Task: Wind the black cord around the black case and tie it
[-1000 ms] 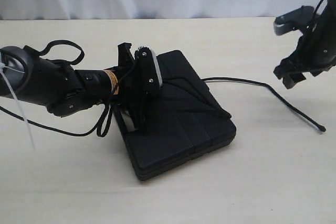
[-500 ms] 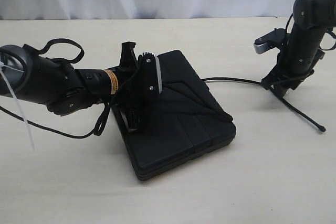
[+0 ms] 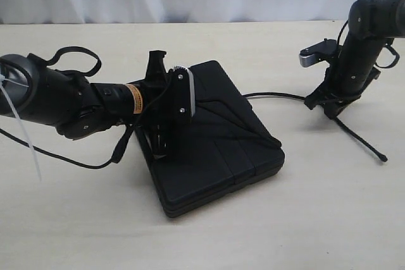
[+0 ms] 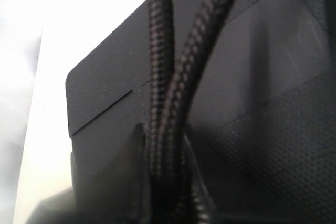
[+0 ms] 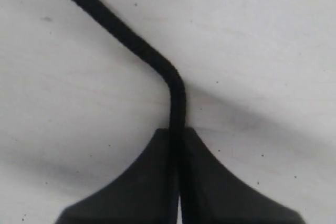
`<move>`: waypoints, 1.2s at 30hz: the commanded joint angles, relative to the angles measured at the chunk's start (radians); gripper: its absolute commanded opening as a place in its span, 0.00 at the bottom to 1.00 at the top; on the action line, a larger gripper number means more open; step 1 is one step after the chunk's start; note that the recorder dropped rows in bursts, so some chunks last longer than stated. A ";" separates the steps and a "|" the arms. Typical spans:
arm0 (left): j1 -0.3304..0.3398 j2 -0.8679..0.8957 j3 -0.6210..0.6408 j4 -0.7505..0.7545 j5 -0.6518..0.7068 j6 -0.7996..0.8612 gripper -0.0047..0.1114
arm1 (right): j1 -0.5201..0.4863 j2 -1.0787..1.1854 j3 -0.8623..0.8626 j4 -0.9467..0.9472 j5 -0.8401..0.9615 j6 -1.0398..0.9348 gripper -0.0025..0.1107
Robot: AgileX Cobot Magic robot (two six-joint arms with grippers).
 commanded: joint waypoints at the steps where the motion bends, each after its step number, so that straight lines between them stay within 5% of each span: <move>1: -0.001 0.002 0.005 -0.007 0.013 0.038 0.04 | 0.000 -0.012 -0.039 0.042 0.094 0.005 0.06; 19: 0.001 0.004 0.005 -0.011 -0.013 0.167 0.04 | 0.006 -0.228 -0.032 1.218 0.258 -0.572 0.06; 30: -0.003 0.004 -0.038 -0.007 0.193 0.110 0.04 | 0.064 -0.228 0.110 1.598 0.263 -0.966 0.06; 36: -0.006 0.004 -0.057 -0.007 0.209 0.063 0.04 | 0.064 -0.228 0.124 1.570 0.177 -0.950 0.06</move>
